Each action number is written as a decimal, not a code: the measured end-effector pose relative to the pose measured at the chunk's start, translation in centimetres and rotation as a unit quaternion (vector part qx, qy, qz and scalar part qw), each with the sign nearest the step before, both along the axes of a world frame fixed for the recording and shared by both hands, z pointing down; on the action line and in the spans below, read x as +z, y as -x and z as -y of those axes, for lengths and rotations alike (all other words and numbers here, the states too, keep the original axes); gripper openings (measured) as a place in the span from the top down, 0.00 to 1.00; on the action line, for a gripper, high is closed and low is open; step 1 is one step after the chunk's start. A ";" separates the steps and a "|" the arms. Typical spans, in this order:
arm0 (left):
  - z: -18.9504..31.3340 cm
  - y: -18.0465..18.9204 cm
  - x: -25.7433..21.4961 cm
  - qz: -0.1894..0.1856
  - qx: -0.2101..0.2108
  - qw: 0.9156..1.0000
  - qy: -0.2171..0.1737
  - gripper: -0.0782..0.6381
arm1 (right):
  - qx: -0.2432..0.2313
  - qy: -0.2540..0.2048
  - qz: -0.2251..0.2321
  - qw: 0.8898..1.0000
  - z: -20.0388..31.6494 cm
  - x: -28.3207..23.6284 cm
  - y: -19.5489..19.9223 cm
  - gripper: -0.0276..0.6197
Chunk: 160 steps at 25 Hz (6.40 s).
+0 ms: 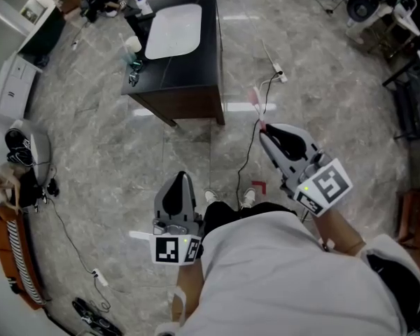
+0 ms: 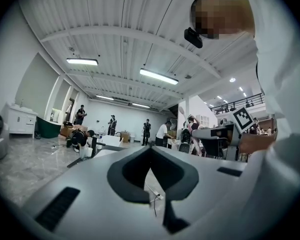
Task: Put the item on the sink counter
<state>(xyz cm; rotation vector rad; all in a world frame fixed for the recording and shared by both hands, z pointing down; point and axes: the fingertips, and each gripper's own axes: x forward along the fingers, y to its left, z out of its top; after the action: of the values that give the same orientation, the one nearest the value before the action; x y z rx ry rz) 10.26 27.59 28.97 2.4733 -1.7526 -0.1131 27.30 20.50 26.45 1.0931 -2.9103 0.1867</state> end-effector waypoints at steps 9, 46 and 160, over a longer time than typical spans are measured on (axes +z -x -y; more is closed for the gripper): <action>0.1 1.3 1.3 -0.004 -0.006 1.000 0.014 0.89 | 0.009 0.014 -0.002 1.000 1.0 1.0 0.0 0.86; 17.2 17.3 2.8 -0.065 0.045 0.997 0.001 0.89 | 0.065 0.002 -0.060 0.996 14.6 -1.0 15.7 0.86; 34.9 19.7 12.5 -0.090 -0.043 0.990 0.100 0.89 | -0.083 0.134 -0.123 0.980 38.2 17.6 25.3 0.86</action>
<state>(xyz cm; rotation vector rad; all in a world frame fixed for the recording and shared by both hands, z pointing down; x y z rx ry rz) -9.45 -7.34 41.45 2.1755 -1.7041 -0.1541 1.96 -17.71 44.00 0.7668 -2.6410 0.3945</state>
